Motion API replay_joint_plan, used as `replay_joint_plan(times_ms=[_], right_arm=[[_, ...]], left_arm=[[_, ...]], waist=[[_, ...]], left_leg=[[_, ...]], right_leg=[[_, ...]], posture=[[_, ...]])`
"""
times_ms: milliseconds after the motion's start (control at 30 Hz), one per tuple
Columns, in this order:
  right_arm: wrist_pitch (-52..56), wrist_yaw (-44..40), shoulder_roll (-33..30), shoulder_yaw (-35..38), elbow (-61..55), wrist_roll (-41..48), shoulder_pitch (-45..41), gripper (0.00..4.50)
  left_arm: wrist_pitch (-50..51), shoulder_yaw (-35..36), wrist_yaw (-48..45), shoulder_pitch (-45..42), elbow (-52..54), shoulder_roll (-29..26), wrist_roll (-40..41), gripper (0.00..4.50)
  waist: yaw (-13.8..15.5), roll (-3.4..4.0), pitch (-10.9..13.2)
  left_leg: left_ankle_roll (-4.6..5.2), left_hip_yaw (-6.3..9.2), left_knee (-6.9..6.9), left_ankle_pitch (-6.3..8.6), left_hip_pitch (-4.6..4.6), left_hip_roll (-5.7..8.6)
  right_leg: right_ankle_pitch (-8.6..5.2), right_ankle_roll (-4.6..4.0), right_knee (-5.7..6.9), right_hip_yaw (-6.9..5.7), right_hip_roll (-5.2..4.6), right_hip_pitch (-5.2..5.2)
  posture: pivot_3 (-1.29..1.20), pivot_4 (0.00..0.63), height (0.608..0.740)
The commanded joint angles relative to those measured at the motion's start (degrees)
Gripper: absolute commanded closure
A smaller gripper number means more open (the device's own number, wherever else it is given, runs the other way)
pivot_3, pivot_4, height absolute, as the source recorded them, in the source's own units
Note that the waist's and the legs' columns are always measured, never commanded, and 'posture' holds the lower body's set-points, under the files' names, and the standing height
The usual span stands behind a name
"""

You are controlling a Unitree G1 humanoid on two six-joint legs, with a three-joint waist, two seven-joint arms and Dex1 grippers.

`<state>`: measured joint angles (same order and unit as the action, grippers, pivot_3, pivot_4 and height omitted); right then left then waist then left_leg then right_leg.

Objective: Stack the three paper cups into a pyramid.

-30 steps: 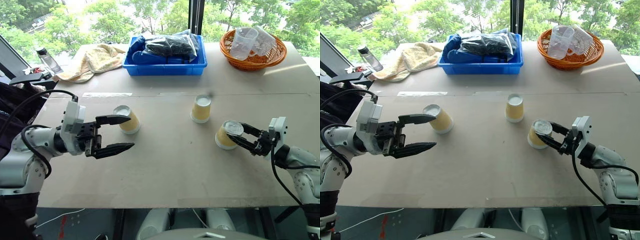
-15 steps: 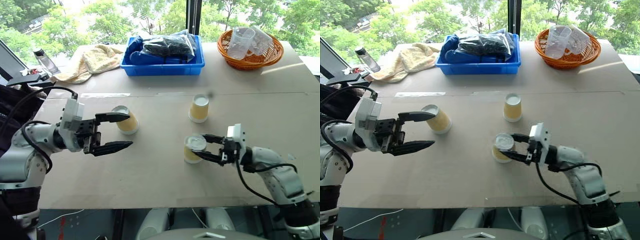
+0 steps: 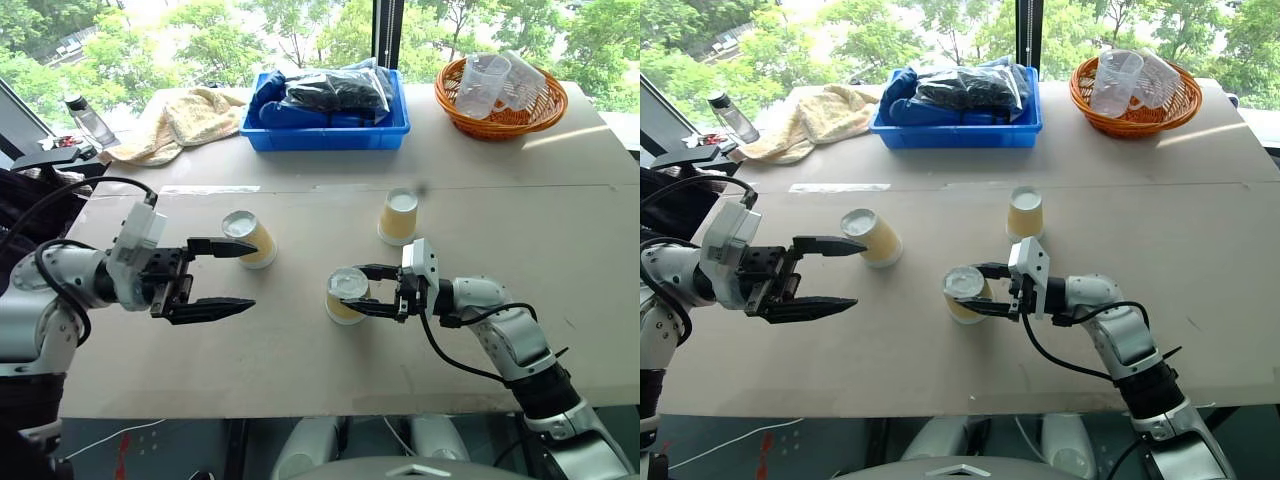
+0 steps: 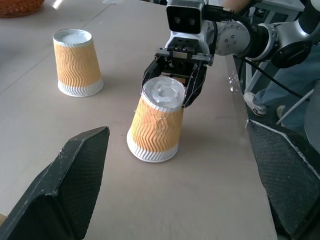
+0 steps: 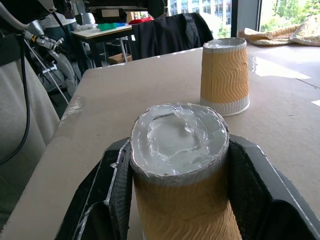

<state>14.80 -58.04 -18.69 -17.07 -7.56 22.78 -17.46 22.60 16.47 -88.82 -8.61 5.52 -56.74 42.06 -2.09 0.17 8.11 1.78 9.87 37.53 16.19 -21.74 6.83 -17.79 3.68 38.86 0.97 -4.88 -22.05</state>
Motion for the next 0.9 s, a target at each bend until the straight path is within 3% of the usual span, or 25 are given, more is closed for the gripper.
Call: replay_joint_plan(times_ms=[33, 100, 133, 367, 567, 900], right_arm=[[-0.2, -0.6, 0.7, -0.1, -1.7, 1.0, -0.2, 1.18], [0.0, 0.2, 0.9, 1.5, -3.2, 2.2, 0.0, 0.32], [0.3, 0.7, 0.7, 2.3, -4.1, 2.6, 0.0, 0.11], [5.2, 5.7, -0.5, 10.5, -9.6, 8.7, -4.2, 0.11], [-3.0, 19.1, 1.9, 14.0, 4.9, -3.7, -13.1, 0.11], [-5.7, 20.1, 4.1, 13.5, 17.6, -7.7, -17.1, 0.11]], left_arm=[[-1.2, 1.9, -1.5, 0.0, -0.8, -1.4, -0.4, 0.0], [-1.0, 2.3, -1.5, -0.1, -0.9, -1.1, -0.1, 0.0], [-1.0, 2.5, -1.5, -0.2, -1.0, -1.0, 0.1, 0.0], [0.1, 3.5, -0.8, -0.6, -0.7, -0.6, 1.5, 0.0], [0.5, 3.6, -0.3, -4.8, -2.8, -0.9, 2.0, 0.0], [1.5, 3.4, -0.6, -11.2, -7.0, -1.5, 1.3, 0.0]], waist=[[-0.1, 0.0, 0.0], [-0.3, 0.0, 0.0], [-0.3, 0.0, 0.0], [-0.3, 0.0, 0.0], [-0.3, 0.0, 0.0], [-1.8, 0.0, 0.0]], left_leg=[[0.0, 0.0, 0.0, 0.0, 0.0, 0.0], [0.0, 0.0, 0.0, 0.0, 0.0, 0.0], [0.0, 0.0, 0.0, 0.0, 0.0, 0.0], [0.0, 0.0, 0.0, 0.0, -0.02, 0.0], [-0.03, -0.03, -0.03, -0.02, -0.02, 0.01], [-0.04, -0.06, -0.04, -0.02, -0.13, 0.01]], right_leg=[[0.0, 0.0, 0.0, 0.0, 0.0, 0.0], [0.0, 0.0, 0.01, 0.01, 0.0, -0.01], [0.0, 0.0, 0.01, 0.01, 0.0, -0.01], [0.0, 0.0, 0.0, 0.01, 0.0, -0.02], [0.0, 0.0, 0.04, 0.02, 0.0, -0.06], [0.0, 0.0, 0.09, 0.03, 0.0, -0.2]], posture=[[0.0, 0.15, 0.74], [0.0, 0.15, 0.74], [0.0, 0.15, 0.74], [0.0, 0.15, 0.74], [0.0, 0.15, 0.74], [0.0, 0.15, 0.74]])
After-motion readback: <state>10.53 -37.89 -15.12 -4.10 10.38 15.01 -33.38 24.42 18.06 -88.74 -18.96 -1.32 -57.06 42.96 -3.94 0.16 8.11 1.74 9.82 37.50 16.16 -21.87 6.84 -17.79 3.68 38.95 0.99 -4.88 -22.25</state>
